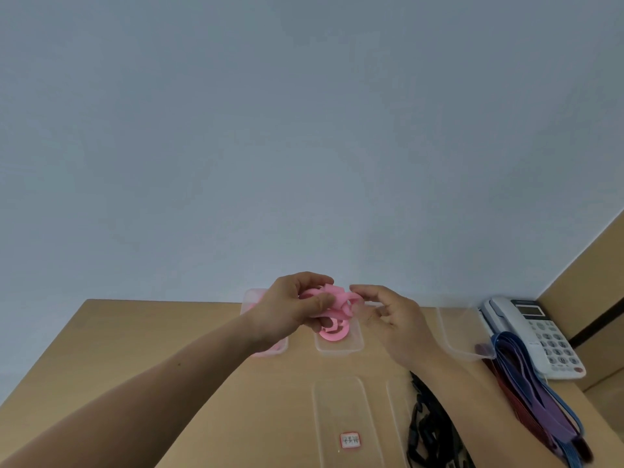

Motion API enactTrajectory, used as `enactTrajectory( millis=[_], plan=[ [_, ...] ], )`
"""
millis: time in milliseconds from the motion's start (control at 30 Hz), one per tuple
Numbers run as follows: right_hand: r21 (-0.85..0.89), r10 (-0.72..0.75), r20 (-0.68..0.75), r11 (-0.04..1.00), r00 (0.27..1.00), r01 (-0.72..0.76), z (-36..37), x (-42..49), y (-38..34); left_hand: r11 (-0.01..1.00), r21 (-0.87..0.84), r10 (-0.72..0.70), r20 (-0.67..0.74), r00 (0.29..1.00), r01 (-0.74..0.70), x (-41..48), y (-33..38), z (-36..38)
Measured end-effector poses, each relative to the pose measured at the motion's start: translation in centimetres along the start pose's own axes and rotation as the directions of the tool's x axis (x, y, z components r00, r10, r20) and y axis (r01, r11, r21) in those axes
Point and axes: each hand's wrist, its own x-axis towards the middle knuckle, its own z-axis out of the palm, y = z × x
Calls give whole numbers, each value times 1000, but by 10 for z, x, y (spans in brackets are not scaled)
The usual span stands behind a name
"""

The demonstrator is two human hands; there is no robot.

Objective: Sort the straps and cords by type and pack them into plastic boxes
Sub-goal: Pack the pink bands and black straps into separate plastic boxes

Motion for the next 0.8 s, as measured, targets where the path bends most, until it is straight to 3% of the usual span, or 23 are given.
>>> enactTrajectory(
  millis=[167, 367, 433, 500, 633, 800],
  plan=[
    [-334, -101, 106, 933, 989, 131, 18, 6, -5, 997, -15, -70, 65, 995, 71, 7, -12, -15],
    [-520, -237, 20, 828, 971, 213, 34, 5, 5, 985, -47, -157, 150, 976, 166, 24, -36, -16],
    [-556, -206, 19, 811, 978, 181, 35, 7, 18, 985, 22, -173, 155, 973, 171, 32, -48, -15],
    [-579, -157, 18, 803, 987, 138, 31, 12, 35, 970, 224, -124, 101, 987, 99, 42, -62, -14],
    [-625, -153, 71, 764, 986, 164, 22, 33, 72, 798, 601, 38, 12, 999, -37, 65, -87, -15],
    [-615, -110, 203, 759, 973, 214, 21, 61, 118, 479, 873, 48, 77, 996, -91, 95, -117, -13]
  ],
)
